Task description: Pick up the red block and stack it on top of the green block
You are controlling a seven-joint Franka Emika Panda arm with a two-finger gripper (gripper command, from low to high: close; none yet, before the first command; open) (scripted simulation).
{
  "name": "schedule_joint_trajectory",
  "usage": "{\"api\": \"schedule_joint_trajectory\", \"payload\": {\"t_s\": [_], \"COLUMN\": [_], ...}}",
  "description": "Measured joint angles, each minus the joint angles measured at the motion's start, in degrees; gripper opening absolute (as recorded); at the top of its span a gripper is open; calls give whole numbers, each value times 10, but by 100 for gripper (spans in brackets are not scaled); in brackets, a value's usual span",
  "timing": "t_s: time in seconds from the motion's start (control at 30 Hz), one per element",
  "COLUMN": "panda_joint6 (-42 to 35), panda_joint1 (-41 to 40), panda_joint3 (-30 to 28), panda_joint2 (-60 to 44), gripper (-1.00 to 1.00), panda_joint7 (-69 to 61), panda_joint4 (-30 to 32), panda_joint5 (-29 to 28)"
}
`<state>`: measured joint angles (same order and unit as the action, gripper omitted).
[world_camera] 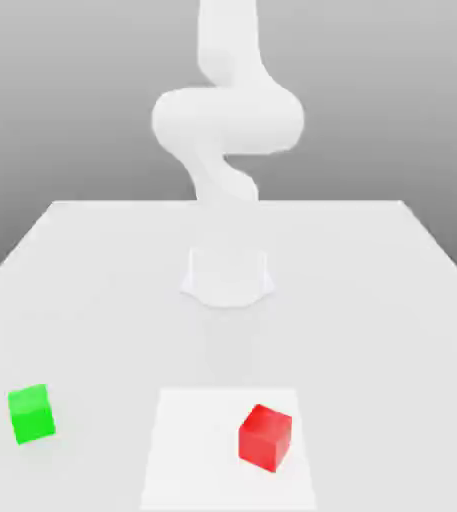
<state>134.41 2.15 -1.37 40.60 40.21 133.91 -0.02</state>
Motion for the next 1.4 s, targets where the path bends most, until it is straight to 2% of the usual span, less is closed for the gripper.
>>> {"api": "schedule_joint_trajectory", "payload": {"t_s": [0.47, 0.7, 0.9, 0.93, 1.17, 1.33, 1.4], "panda_joint6": [149, 224, 322, 333, 330, 254, 229], "panda_joint1": [109, 125, 102, 99, 99, 109, 89], "panda_joint3": [-70, -65, -34, -30, -30, -48, -69], "panda_joint2": [-294, -439, -564, -576, -575, -484, -460], "gripper": [0, 0, 0, -100, -100, -100, -100], "panda_joint7": [-330, -489, -536, -539, -538, -513, -497], "panda_joint4": [120, 179, 170, 169, 169, 183, 181], "panda_joint5": [15, 20, 55, 60, 58, 25, 18]}}
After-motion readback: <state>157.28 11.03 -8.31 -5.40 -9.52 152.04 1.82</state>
